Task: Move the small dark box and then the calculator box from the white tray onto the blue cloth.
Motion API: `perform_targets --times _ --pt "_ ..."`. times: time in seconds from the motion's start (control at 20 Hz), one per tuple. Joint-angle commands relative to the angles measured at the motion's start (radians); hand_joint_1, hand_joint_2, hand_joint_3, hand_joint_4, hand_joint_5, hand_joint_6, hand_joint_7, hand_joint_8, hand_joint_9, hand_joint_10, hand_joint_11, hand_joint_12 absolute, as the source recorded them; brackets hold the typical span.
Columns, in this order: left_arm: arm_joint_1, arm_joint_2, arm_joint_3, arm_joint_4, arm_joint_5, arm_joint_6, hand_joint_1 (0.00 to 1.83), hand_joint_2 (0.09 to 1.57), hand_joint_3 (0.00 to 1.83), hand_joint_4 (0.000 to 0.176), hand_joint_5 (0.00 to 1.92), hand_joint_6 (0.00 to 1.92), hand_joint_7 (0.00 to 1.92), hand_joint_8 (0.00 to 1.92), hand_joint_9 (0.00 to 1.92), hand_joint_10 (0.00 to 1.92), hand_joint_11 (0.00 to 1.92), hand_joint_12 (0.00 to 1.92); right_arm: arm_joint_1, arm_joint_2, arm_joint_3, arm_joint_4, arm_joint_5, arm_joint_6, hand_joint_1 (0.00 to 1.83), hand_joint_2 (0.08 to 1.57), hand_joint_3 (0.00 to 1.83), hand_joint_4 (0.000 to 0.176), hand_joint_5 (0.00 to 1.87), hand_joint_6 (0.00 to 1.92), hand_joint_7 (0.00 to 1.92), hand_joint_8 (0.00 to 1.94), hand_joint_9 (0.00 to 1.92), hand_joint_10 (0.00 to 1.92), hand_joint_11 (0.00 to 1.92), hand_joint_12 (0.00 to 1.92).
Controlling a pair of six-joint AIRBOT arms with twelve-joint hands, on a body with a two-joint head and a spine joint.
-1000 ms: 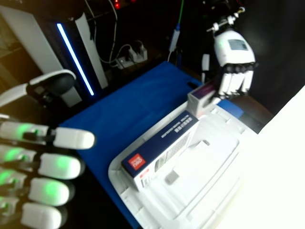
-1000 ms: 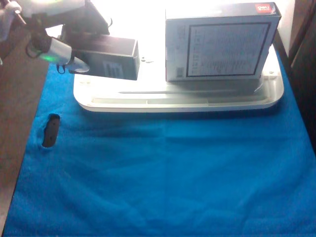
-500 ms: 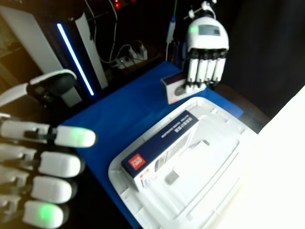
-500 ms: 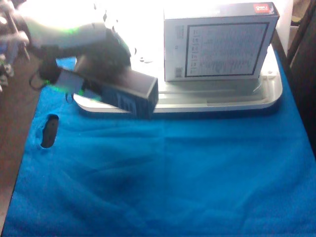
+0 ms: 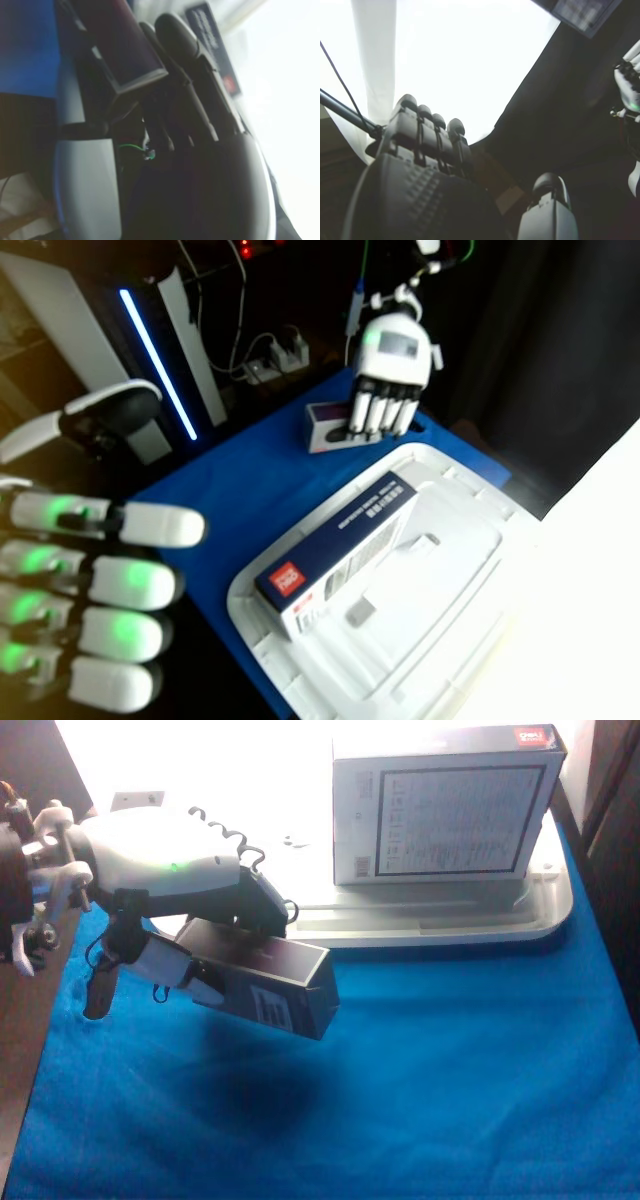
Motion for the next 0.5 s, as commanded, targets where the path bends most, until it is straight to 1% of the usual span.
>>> perform_targets --times 0.0,0.05,0.1,0.15,0.2,0.25,0.3,0.35,0.4,0.45 --pt "0.0 -0.006 0.005 -0.038 -0.058 -0.021 1.38 1.08 0.0 0.0 0.88 1.02 1.04 0.88 1.08 0.95 0.91 1.04 0.014 0.003 0.005 0.025 0.119 0.006 0.15 0.86 0.0 0.0 0.12 0.0 0.0 0.0 0.02 0.0 0.06 0.03" --pt "0.009 -0.013 0.01 -0.038 -0.055 -0.021 1.38 1.1 0.0 0.0 0.86 1.06 1.01 0.93 1.04 1.01 0.9 1.06 0.014 0.002 0.005 0.025 0.119 0.006 0.16 0.87 0.0 0.0 0.12 0.0 0.0 0.0 0.02 0.0 0.06 0.03" --pt "0.017 -0.019 0.013 -0.038 -0.054 -0.022 1.38 1.08 0.0 0.0 0.87 1.04 1.04 0.89 1.1 0.96 0.9 1.07 0.014 0.002 0.005 0.025 0.119 0.006 0.16 0.87 0.01 0.0 0.12 0.0 0.0 0.0 0.01 0.0 0.06 0.03" --pt "0.022 -0.024 0.016 -0.039 -0.054 -0.023 1.38 1.08 0.0 0.0 0.86 1.06 1.04 0.9 1.09 0.96 0.87 1.07 0.014 0.002 0.005 0.025 0.119 0.006 0.16 0.87 0.0 0.0 0.12 0.0 0.0 0.0 0.01 0.0 0.05 0.02" --pt "0.024 -0.028 0.018 -0.039 -0.053 -0.023 1.38 1.12 0.0 0.0 0.84 1.11 0.96 1.04 0.95 1.12 0.74 1.12 0.014 0.002 0.005 0.025 0.119 0.006 0.15 0.88 0.01 0.0 0.11 0.0 0.0 0.0 0.01 0.0 0.05 0.03" --pt "0.025 -0.03 0.019 -0.037 -0.052 -0.023 1.38 1.12 0.0 0.0 0.84 1.11 0.96 1.04 0.95 1.12 0.74 1.12 0.014 0.002 0.005 0.025 0.119 0.006 0.15 0.88 0.01 0.0 0.11 0.0 0.0 0.0 0.01 0.0 0.05 0.03" --pt "0.025 -0.031 0.019 -0.035 -0.052 -0.023 1.25 1.14 0.0 0.0 0.81 1.18 0.99 1.03 0.9 0.77 0.71 1.06 0.014 0.002 0.005 0.025 0.119 0.006 0.16 0.87 0.0 0.0 0.12 0.0 0.0 0.0 0.02 0.0 0.07 0.03" --pt "0.025 -0.032 0.019 -0.033 -0.052 -0.023 1.28 1.05 0.0 0.0 0.67 0.68 0.78 0.63 0.81 0.54 0.59 0.95 0.014 0.002 0.005 0.025 0.119 0.006 0.17 0.86 0.0 0.0 0.12 0.0 0.01 0.0 0.04 0.01 0.08 0.04" --pt "0.025 -0.032 0.02 -0.033 -0.052 -0.023 1.29 1.02 0.0 0.0 0.67 0.38 0.76 0.37 0.8 0.36 0.53 0.85 0.014 0.002 0.005 0.025 0.119 0.006 0.17 0.86 0.0 0.0 0.13 0.0 0.02 0.01 0.04 0.01 0.08 0.04" --pt "0.024 -0.033 0.021 -0.033 -0.052 -0.023 1.27 0.98 0.0 0.0 0.64 0.17 0.73 0.17 0.76 0.19 0.48 0.73 0.014 0.002 0.005 0.025 0.119 0.006 0.17 0.86 0.0 0.0 0.13 0.01 0.02 0.01 0.04 0.01 0.08 0.04"
